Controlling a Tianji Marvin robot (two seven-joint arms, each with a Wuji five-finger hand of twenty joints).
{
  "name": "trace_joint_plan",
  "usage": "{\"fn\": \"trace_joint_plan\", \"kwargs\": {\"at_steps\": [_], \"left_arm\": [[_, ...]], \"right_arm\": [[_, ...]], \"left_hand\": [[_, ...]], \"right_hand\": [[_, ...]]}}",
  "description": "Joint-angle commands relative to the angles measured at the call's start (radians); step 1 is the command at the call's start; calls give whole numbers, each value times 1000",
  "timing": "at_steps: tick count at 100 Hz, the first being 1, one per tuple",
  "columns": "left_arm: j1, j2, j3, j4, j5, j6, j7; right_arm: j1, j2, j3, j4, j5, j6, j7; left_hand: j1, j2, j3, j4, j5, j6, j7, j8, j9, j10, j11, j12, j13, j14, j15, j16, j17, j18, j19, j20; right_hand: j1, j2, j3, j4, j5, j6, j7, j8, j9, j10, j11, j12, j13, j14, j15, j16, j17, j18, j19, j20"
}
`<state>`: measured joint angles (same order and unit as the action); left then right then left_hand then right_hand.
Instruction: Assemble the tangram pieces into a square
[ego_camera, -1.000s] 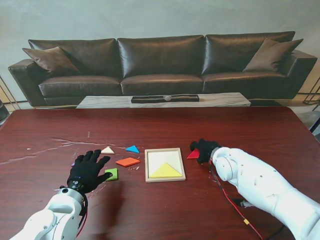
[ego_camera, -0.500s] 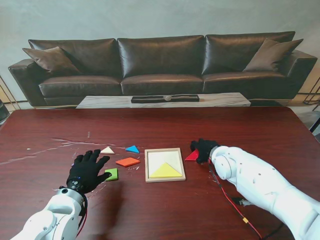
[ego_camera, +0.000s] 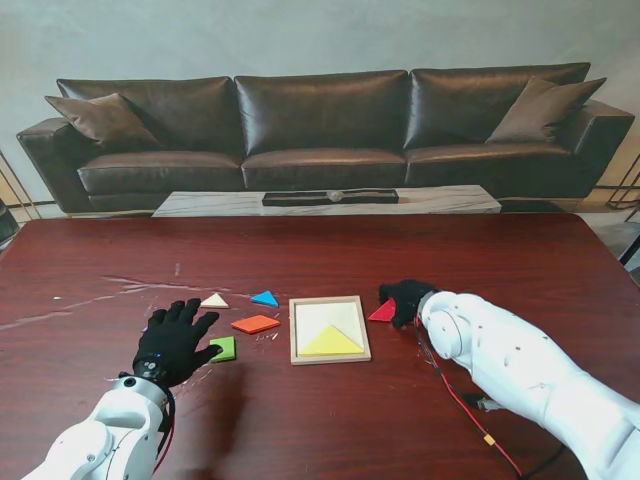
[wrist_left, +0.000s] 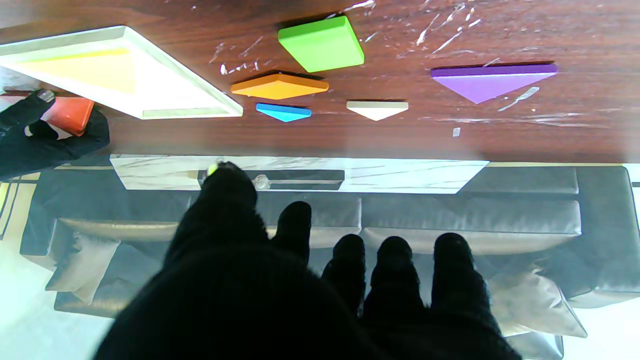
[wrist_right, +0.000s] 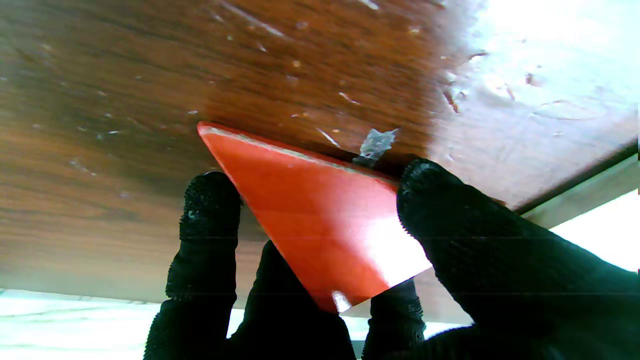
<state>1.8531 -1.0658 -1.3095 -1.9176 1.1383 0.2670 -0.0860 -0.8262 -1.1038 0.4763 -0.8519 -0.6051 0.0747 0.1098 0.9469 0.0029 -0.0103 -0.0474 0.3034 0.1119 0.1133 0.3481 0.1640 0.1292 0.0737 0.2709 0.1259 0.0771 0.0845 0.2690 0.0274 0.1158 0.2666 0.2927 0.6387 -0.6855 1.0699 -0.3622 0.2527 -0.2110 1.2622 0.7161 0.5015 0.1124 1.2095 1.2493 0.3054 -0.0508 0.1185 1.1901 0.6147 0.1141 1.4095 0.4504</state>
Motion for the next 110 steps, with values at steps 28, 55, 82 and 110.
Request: {"fn": "trace_joint_plan", "kwargs": {"at_steps": [28, 55, 82, 110], "left_arm": [[1, 0, 2, -4, -5, -1, 2], [0, -1, 3, -1, -20, -4, 8], [0, -1, 3, -2, -21, -5, 7], [3, -1, 1, -1, -22, -4, 10]], "right_arm": [[-130, 10, 45, -43, -56, -17, 35], [-169, 30, 141, -163, -71, 42, 116], [-189, 38, 192, -258, -86, 111, 166], [-219, 37, 238, -336, -125, 185, 159]], "left_hand": [[34, 24, -1, 58, -5, -7, 8, 9, -25, 8, 12, 4, 15, -9, 11, 6, -3, 6, 10, -1], [19, 51, -6, 49, -3, -9, 5, 6, -23, 7, 12, 3, 17, -11, 8, 5, -2, 2, 11, -2], [18, 54, -6, 47, -2, -8, 4, 5, -23, 7, 12, 2, 18, -11, 7, 4, -2, 3, 10, -4], [18, 54, -6, 46, 0, -8, 4, 5, -22, 7, 13, 2, 18, -11, 7, 4, -2, 2, 9, -4]], "right_hand": [[170, 38, -32, 15, 161, -172, 137, -22, 291, -193, 190, -45, 821, -289, 1504, 19, 133, 41, 57, 73], [87, 275, -204, 9, 53, -90, 136, -148, 245, -168, 164, -88, 816, -267, 1465, -52, 127, 48, 45, 79], [101, 314, -212, 29, -3, -24, 183, -156, 225, -167, 171, -31, 811, -283, 1490, -40, 150, 53, 50, 84], [104, 318, -199, 33, -12, 1, 192, -150, 220, -150, 172, -5, 814, -280, 1498, -20, 176, 69, 51, 83]]}}
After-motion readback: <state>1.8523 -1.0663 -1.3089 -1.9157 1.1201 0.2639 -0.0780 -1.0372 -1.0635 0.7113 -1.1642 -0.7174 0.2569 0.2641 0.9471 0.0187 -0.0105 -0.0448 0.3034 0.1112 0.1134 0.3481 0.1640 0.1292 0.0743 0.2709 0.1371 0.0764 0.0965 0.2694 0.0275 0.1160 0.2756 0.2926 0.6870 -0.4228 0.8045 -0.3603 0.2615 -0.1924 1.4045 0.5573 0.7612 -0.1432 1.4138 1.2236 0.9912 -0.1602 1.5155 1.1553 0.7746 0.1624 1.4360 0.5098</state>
